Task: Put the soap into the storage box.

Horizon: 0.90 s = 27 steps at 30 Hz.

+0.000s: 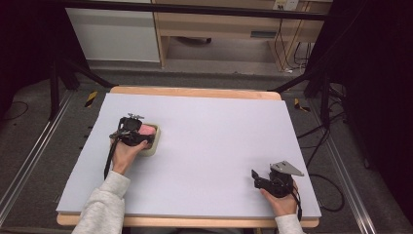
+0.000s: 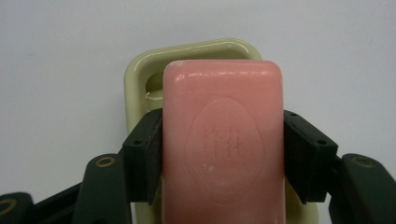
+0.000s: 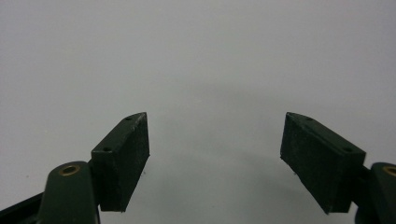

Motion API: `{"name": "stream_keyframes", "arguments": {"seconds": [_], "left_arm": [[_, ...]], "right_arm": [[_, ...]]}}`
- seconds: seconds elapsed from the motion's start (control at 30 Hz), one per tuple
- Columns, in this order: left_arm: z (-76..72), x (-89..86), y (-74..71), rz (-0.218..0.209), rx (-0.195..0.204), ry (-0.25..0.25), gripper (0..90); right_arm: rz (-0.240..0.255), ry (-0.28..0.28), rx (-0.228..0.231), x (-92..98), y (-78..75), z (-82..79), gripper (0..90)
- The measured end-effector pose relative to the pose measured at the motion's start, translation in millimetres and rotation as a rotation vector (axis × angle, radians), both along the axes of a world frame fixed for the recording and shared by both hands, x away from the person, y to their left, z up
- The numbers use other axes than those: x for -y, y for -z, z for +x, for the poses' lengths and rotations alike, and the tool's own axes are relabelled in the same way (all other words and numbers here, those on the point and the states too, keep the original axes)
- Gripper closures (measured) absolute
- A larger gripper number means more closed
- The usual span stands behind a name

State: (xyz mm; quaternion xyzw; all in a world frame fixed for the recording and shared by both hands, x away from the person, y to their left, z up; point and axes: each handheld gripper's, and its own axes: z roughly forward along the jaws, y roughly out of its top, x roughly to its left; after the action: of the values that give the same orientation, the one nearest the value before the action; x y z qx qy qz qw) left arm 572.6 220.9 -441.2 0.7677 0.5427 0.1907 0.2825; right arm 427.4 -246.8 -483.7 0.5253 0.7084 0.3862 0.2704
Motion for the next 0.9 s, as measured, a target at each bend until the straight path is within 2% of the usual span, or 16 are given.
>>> {"name": "stream_keyframes", "arguments": {"seconds": [0.2,0.27,0.77,0.9], "left_arm": [[1.3,-1.1,3.1,0.005,0.009,-0.018,37.1],[1.6,-1.7,3.9,-0.004,0.01,-0.016,37.1],[2.5,0.8,7.1,0.003,0.001,-0.013,37.0],[-0.1,-2.0,0.3,-0.019,0.038,-0.016,35.4]], "right_arm": [[0.0,0.0,0.0,-0.2,0.1,0.0,23.6],[-0.001,0.0,0.001,-0.2,0.1,0.0,23.6],[0.0,-0.001,0.001,-0.1,0.1,-0.2,23.6],[0.007,-0.001,-0.003,-0.2,-0.5,-0.7,23.6]]}}
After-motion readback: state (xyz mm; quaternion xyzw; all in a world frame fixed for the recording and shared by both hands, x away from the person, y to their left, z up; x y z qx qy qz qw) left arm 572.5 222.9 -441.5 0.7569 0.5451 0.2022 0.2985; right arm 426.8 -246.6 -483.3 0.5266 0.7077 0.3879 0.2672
